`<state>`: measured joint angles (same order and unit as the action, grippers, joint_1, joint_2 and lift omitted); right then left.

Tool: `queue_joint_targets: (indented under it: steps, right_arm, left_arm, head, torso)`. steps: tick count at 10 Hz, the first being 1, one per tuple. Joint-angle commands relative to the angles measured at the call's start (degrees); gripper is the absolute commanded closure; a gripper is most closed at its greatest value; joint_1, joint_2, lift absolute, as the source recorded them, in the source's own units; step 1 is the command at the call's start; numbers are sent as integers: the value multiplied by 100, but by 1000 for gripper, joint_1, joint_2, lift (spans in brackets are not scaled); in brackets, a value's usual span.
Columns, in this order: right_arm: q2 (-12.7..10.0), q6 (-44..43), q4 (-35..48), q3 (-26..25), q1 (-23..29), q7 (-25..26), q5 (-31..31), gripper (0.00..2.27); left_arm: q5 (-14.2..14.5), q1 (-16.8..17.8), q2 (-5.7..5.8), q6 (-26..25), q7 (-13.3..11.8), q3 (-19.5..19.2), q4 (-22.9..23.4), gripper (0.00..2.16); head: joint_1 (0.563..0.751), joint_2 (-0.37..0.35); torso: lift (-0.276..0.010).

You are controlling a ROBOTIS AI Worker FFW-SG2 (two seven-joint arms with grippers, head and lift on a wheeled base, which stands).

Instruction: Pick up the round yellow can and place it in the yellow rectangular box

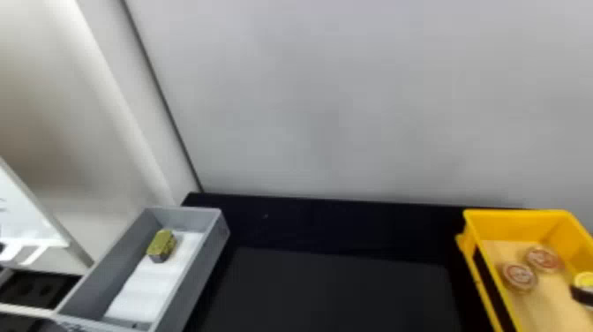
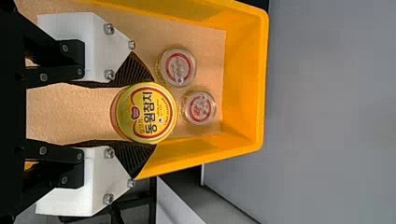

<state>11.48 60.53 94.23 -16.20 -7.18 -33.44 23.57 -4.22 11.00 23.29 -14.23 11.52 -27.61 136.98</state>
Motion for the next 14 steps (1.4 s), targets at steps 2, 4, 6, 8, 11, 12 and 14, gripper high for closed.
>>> queue_joint_targets:
  steps: [2,4,6,8,11,12,14]
  right_arm:
    - [21,-171,-458,73,33,240,-475,742]
    - [21,-232,-643,73,68,258,-537,742]
    - [39,-373,-880,20,94,284,-554,742]
    - [48,-619,-1152,-15,77,363,-633,742]
    - [48,-812,-1398,-33,-20,469,-792,742]
    - [74,-812,-1407,-68,-29,469,-801,742]
    - [109,-804,-1416,-85,-55,601,-941,384]
  left_arm:
    - [0,-10,-17,25,0,-1,-5,10]
    - [0,-1,-17,33,0,8,-5,10]
    - [0,16,-34,42,0,17,-5,10]
    - [0,43,-61,86,0,52,-40,10]
    - [0,60,-96,112,-8,35,-48,10]
    - [0,69,-105,121,0,35,-48,10]
    - [0,87,-131,139,-8,8,-57,10]
  head:
    - [621,223]
    - [621,223]
    - [621,223]
    - [621,223]
    - [621,223]
    - [621,223]
    - [621,223]
  torso:
    - [0]
    - [0]
    - [0]
    - [0]
    - [0]
    - [0]
    - [0]
